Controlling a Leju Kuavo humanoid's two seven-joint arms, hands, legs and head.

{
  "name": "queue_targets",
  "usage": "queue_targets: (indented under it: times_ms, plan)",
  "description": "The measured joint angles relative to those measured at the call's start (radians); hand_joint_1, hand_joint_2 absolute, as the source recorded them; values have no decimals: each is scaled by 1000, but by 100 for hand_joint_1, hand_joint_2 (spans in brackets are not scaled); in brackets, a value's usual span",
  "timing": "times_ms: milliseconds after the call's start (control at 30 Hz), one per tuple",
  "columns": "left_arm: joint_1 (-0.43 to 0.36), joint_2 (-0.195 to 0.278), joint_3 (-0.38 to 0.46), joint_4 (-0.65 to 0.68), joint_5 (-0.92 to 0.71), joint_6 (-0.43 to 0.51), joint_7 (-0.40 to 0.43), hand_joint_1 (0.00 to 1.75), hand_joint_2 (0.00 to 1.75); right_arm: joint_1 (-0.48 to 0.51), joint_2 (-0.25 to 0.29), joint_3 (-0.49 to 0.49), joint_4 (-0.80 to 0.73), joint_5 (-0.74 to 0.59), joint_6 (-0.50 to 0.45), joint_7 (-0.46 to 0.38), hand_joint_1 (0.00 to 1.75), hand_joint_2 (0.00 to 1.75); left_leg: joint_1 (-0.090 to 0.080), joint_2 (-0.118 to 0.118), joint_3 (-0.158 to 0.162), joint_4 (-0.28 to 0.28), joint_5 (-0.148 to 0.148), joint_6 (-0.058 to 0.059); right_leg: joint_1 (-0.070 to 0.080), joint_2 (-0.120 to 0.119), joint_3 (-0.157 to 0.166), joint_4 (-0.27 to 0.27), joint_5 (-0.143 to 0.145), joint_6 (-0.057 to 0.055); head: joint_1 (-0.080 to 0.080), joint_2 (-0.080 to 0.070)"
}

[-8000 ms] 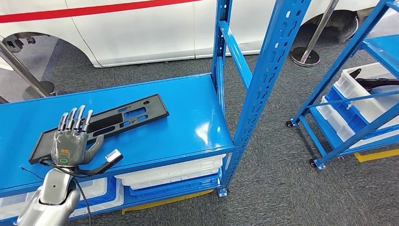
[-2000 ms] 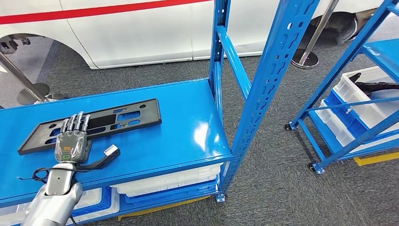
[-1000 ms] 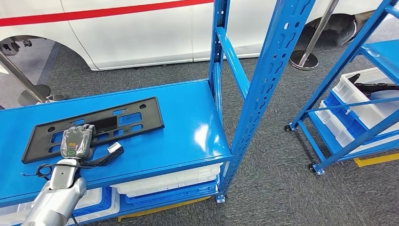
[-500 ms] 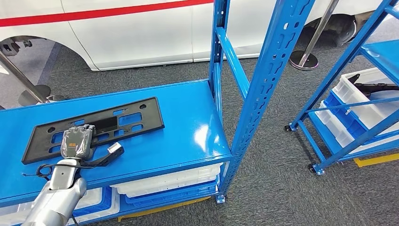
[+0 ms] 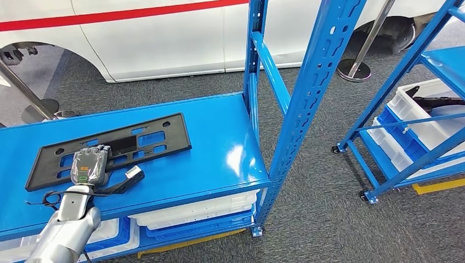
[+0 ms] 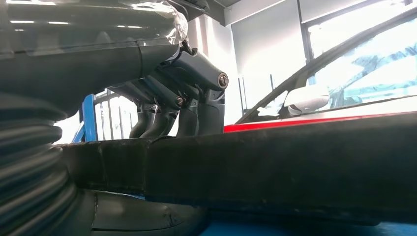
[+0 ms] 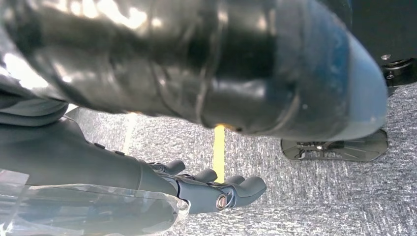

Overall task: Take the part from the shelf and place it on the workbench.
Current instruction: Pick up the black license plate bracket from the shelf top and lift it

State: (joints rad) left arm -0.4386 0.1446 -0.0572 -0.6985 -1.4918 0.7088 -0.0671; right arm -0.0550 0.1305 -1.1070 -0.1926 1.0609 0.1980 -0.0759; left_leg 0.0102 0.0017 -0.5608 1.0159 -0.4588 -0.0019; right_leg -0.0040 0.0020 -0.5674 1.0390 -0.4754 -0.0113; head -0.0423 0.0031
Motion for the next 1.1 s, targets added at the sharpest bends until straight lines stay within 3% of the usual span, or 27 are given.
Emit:
queue_targets:
  times_ms: [400,633,867,1100]
  plan:
    - [7,0,0,4,5,0,-2,175,175,0,0,0,0,4,0,0,0,0,0,0,1,0,0,0,0,0,1,0,0,0,0,0]
    - [22,0,0,-28,-58,0,50,175,175,0,0,0,0,13,0,0,0,0,0,0,2,0,0,0,0,0,2,0,0,0,0,0]
    - [56,19,-64,-91,-76,1,173,175,175,0,0,-1,0,14,0,0,0,0,0,0,2,0,0,0,0,0,1,0,0,0,0,0]
    - [74,103,-220,-163,-76,0,345,175,175,1,0,-5,0,14,1,0,0,0,0,1,-3,0,1,-1,1,1,-4,0,0,0,0,0]
